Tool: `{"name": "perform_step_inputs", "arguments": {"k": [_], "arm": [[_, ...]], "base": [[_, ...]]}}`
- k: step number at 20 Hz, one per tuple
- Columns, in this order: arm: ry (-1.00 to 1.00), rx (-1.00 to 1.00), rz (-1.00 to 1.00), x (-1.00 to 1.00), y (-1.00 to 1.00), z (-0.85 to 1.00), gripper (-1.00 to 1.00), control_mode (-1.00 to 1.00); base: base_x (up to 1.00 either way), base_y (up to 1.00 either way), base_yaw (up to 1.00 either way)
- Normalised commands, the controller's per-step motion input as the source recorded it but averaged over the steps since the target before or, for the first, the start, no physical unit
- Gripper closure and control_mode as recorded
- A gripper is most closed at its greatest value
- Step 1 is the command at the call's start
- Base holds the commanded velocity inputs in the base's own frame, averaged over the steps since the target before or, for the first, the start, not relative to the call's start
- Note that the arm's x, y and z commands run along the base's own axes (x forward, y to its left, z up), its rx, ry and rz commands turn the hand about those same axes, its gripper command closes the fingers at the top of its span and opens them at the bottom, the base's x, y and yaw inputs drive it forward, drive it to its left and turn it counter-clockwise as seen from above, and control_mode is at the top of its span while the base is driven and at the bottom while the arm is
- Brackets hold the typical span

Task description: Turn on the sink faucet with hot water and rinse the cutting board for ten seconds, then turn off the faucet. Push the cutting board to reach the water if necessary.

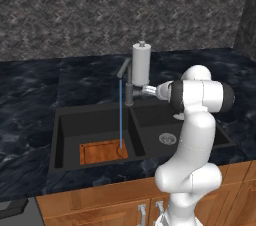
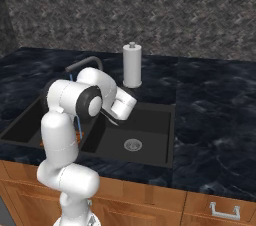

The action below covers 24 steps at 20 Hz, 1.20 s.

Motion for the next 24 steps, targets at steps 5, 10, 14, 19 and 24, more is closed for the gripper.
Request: {"name": "perform_step_inputs", "arguments": {"k": [5, 10, 14, 19, 24], "arm": [[0.0, 0.0, 0.0, 0.0, 0.0, 0.0, 1.0, -1.0], [0.0, 0.0, 0.0, 0.0, -0.02, 0.0, 1.0, -1.0], [0.0, 0.0, 0.06, 0.0, -0.09, 0.0, 1.0, -1.0], [0.0, 0.0, 0.05, 0.0, -0.02, 0.0, 1.0, -1.0], [0.0, 0.0, 0.01, 0.0, 0.0, 0.0, 1.0, -1.0]], "base": [[0.0, 0.0, 0.0], [0.0, 0.0, 0.0], [0.0, 0.0, 0.0], [0.0, 0.0, 0.0], [0.0, 0.0, 0.0]]}}
